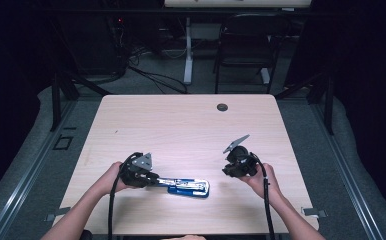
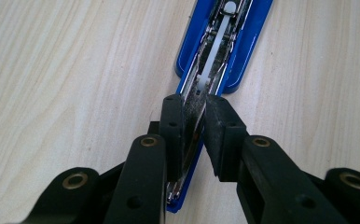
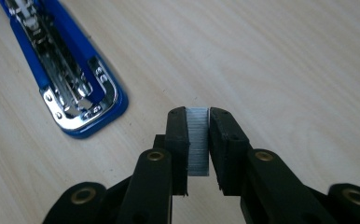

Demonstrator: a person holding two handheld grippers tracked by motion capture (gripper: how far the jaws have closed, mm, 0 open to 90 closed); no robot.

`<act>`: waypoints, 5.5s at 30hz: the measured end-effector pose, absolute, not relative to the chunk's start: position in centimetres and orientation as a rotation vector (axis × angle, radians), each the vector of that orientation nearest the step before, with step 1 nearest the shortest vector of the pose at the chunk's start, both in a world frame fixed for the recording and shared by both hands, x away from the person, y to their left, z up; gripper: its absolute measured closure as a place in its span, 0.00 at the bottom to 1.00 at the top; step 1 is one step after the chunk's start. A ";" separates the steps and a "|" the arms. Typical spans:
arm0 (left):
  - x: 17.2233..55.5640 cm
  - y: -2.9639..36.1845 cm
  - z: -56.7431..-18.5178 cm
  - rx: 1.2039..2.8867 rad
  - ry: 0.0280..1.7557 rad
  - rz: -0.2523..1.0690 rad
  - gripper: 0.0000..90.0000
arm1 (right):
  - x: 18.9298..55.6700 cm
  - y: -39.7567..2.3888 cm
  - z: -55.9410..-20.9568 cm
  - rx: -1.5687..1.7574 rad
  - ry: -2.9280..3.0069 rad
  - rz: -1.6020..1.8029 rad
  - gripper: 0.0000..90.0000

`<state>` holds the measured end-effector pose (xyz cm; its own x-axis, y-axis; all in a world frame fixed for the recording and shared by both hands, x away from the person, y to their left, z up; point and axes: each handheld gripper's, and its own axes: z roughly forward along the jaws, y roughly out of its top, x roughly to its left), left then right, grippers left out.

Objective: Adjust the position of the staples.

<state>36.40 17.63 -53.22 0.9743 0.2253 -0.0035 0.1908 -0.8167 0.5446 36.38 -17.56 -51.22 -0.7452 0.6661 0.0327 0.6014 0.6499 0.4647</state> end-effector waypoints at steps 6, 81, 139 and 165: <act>36.4 17.6 -53.2 2.552 0.291 0.083 0.86 | 36.1 -16.4 -52.3 1.001 2.789 0.630 0.87; 36.5 17.6 -53.2 2.560 0.262 0.064 0.86 | 37.3 -14.2 -53.1 0.984 2.873 0.548 0.87; 36.3 17.2 -53.1 2.560 0.249 0.101 0.86 | 38.3 -7.8 -51.0 0.614 2.858 0.816 0.87; 36.3 17.2 -53.1 2.562 0.242 0.102 0.86 | 37.0 -7.6 -51.8 0.362 3.025 0.802 0.87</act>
